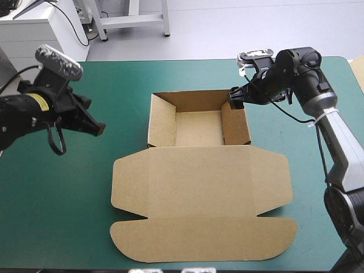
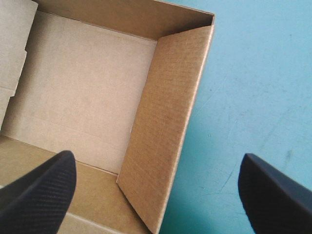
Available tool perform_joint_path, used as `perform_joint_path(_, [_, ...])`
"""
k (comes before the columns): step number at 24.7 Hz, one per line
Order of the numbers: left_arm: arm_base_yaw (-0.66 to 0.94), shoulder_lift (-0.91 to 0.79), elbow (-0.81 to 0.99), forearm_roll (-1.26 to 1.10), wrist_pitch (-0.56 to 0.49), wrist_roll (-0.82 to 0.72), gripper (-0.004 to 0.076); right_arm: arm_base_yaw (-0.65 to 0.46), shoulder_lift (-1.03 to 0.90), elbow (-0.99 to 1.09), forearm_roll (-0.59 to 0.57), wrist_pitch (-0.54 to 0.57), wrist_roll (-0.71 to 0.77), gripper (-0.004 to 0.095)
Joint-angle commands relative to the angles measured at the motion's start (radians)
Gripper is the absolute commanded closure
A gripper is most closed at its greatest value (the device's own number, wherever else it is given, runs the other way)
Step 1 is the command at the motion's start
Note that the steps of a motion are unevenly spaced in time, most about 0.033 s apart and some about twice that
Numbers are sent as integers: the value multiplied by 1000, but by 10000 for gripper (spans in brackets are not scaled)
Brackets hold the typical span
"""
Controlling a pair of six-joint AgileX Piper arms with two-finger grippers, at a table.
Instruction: Fold the box
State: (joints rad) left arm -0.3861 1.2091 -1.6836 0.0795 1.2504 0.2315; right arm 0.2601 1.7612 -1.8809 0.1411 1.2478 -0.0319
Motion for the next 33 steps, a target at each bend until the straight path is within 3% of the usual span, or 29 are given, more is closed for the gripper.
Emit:
perform_joint_path(1, [-5, -98, 170, 131, 41, -5, 731, -7, -21, -27, 1, -7, -13, 77])
perform_joint_path(11, [-5, -275, 666, 109, 22, -66, 731, -7, 76, -27, 1, -11, -47, 77])
perform_joint_path(19, [-5, -358, 820, 111, 8, -108, 731, -7, 155, -27, -1, -11, -47, 110])
perform_joint_path(33, [-5, -452, 821, 127, -6, -114, 731, -7, 261, -27, -8, -11, -50, 767])
